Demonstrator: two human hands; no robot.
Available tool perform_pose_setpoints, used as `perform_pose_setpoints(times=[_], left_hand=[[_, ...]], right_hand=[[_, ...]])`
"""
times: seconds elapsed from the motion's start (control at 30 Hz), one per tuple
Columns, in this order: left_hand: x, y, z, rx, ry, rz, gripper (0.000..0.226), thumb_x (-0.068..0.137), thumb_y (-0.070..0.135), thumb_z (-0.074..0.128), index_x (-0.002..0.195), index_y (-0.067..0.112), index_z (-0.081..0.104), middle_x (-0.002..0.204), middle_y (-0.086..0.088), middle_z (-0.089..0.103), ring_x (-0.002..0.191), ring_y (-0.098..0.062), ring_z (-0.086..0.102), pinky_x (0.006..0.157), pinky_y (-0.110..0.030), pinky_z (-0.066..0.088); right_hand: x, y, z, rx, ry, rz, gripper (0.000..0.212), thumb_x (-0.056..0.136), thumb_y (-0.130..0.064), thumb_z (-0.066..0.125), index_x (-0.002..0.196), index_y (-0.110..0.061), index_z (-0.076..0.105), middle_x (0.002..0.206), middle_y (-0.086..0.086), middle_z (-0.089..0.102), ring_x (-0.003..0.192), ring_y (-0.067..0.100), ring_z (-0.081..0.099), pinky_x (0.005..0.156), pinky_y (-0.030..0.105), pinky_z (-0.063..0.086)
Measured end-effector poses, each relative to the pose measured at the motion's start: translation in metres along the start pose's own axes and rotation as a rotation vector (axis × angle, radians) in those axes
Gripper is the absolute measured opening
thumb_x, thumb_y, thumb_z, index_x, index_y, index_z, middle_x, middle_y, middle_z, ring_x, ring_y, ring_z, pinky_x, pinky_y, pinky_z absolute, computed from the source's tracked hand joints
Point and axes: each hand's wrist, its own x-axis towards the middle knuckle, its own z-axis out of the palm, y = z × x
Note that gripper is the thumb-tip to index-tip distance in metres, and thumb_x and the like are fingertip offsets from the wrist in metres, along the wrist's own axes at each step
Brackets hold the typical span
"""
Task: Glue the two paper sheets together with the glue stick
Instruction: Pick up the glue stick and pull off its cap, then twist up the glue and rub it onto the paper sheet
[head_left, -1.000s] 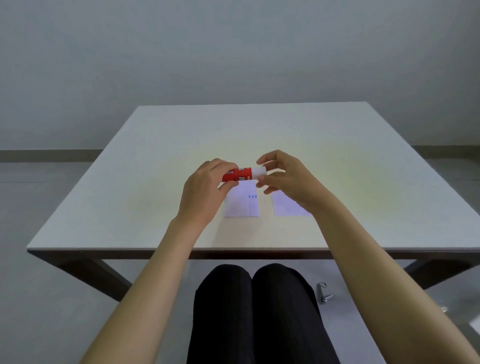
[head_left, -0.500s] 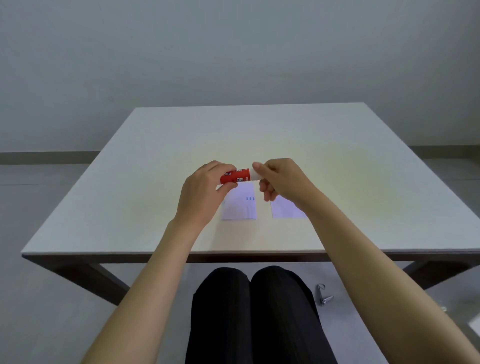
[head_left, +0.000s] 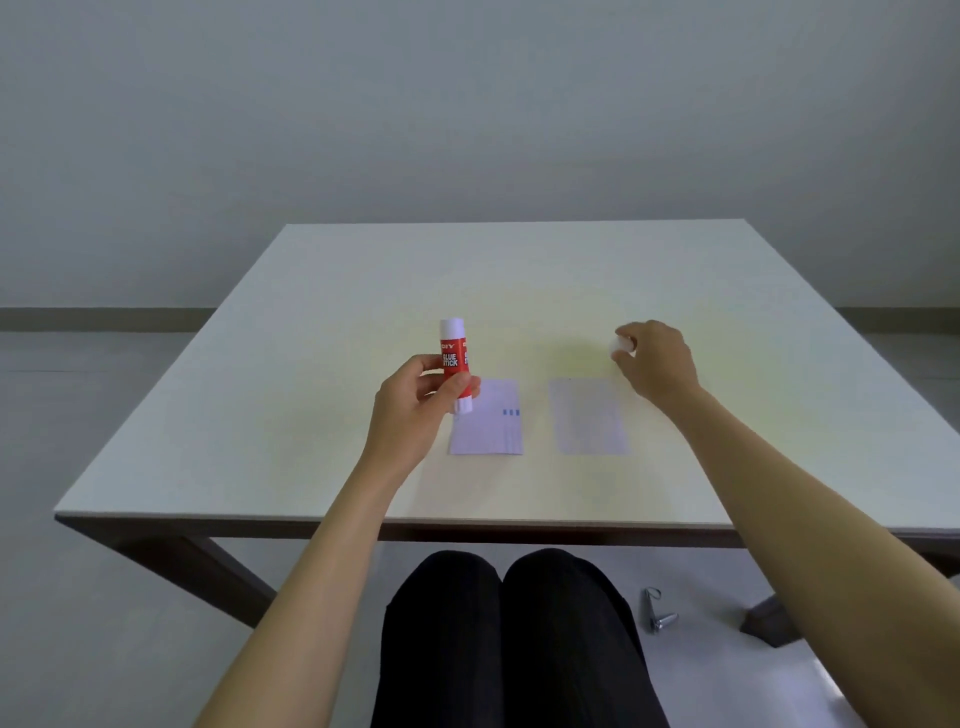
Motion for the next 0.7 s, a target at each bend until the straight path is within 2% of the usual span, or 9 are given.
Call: perform_pose_setpoints(times=[0.07, 0.13, 0.23, 0.3, 0.37, 0.43, 0.5, 0.6, 0.7], left_hand=[[0.001, 0.001, 0.000, -0.049, -0.006, -0.001, 0.016, 0.089, 0.022, 0.060, 0.104, 0.025, 0.060, 0.090, 0.000, 0.077, 0.092, -0.017, 0.071, 0.088, -0.038, 0.053], [0.001, 0.002, 0.000, -0.084, 0.004, 0.004, 0.016, 0.089, 0.022, 0.061, 0.103, 0.029, 0.062, 0.092, 0.002, 0.077, 0.094, -0.017, 0.071, 0.087, -0.035, 0.053], [0.003, 0.004, 0.004, -0.131, 0.103, -0.018, 0.012, 0.083, 0.021, 0.067, 0.094, 0.026, 0.065, 0.097, 0.003, 0.074, 0.094, -0.012, 0.069, 0.084, -0.033, 0.052], [0.006, 0.008, 0.009, -0.211, 0.189, -0.059, 0.016, 0.079, 0.022, 0.073, 0.091, 0.021, 0.063, 0.093, 0.003, 0.075, 0.082, -0.005, 0.068, 0.078, -0.029, 0.050], [0.011, 0.015, 0.017, -0.293, 0.257, -0.096, 0.024, 0.074, 0.024, 0.077, 0.090, 0.018, 0.061, 0.089, 0.002, 0.076, 0.079, -0.005, 0.070, 0.079, -0.027, 0.049], [0.017, 0.026, 0.027, -0.358, 0.301, -0.126, 0.032, 0.071, 0.028, 0.079, 0.093, 0.015, 0.060, 0.090, 0.000, 0.076, 0.090, -0.011, 0.070, 0.083, -0.027, 0.048], [0.020, 0.036, 0.037, -0.371, 0.323, -0.125, 0.037, 0.070, 0.032, 0.079, 0.096, 0.014, 0.058, 0.092, -0.001, 0.076, 0.093, -0.014, 0.070, 0.077, -0.025, 0.047], [0.020, 0.046, 0.044, -0.411, 0.318, -0.101, 0.033, 0.070, 0.034, 0.076, 0.091, 0.018, 0.057, 0.095, 0.000, 0.076, 0.092, -0.013, 0.070, 0.071, -0.025, 0.047], [0.017, 0.048, 0.047, -0.445, 0.266, -0.075, 0.027, 0.073, 0.031, 0.072, 0.091, 0.017, 0.057, 0.093, 0.003, 0.076, 0.094, -0.016, 0.068, 0.076, -0.032, 0.051]], right_hand=[[-0.001, 0.004, 0.005, -0.054, -0.006, -0.015, 0.029, 0.088, -0.008, 0.045, 0.109, 0.001, 0.063, 0.108, 0.024, 0.062, 0.098, 0.041, 0.057, 0.082, 0.043, 0.047], [-0.003, 0.006, 0.007, -0.100, -0.010, -0.047, 0.038, 0.090, -0.010, 0.043, 0.125, -0.006, 0.056, 0.110, 0.022, 0.061, 0.099, 0.041, 0.057, 0.085, 0.043, 0.044], [-0.009, 0.003, 0.004, -0.237, -0.028, -0.114, 0.056, 0.088, -0.015, 0.054, 0.141, -0.012, 0.037, 0.125, 0.021, 0.053, 0.109, 0.039, 0.053, 0.092, 0.044, 0.040], [-0.019, -0.011, 0.000, -0.202, 0.047, -0.174, 0.062, 0.086, -0.021, 0.062, 0.141, -0.012, 0.035, 0.132, 0.019, 0.047, 0.114, 0.036, 0.051, 0.095, 0.043, 0.040], [-0.035, -0.037, -0.001, 0.107, 0.078, -0.250, 0.058, 0.084, -0.022, 0.066, 0.137, -0.013, 0.043, 0.125, 0.015, 0.052, 0.100, 0.029, 0.058, 0.088, 0.034, 0.045], [-0.055, -0.071, 0.000, 0.577, -0.089, -0.235, 0.051, 0.083, -0.020, 0.069, 0.130, -0.018, 0.049, 0.112, 0.007, 0.058, 0.080, 0.020, 0.063, 0.071, 0.020, 0.049], [-0.071, -0.097, 0.005, 0.938, -0.264, -0.206, 0.040, 0.084, -0.014, 0.067, 0.122, -0.016, 0.053, 0.100, 0.003, 0.061, 0.070, 0.018, 0.067, 0.061, 0.021, 0.052], [-0.078, -0.115, 0.008, 1.180, -0.234, -0.156, 0.022, 0.087, -0.006, 0.062, 0.108, -0.002, 0.059, 0.080, 0.008, 0.060, 0.057, 0.015, 0.061, 0.055, 0.023, 0.049], [-0.079, -0.116, 0.005, 1.337, -0.277, -0.073, 0.014, 0.094, -0.012, 0.052, 0.096, -0.002, 0.062, 0.070, 0.007, 0.055, 0.052, 0.015, 0.051, 0.053, 0.024, 0.043]])
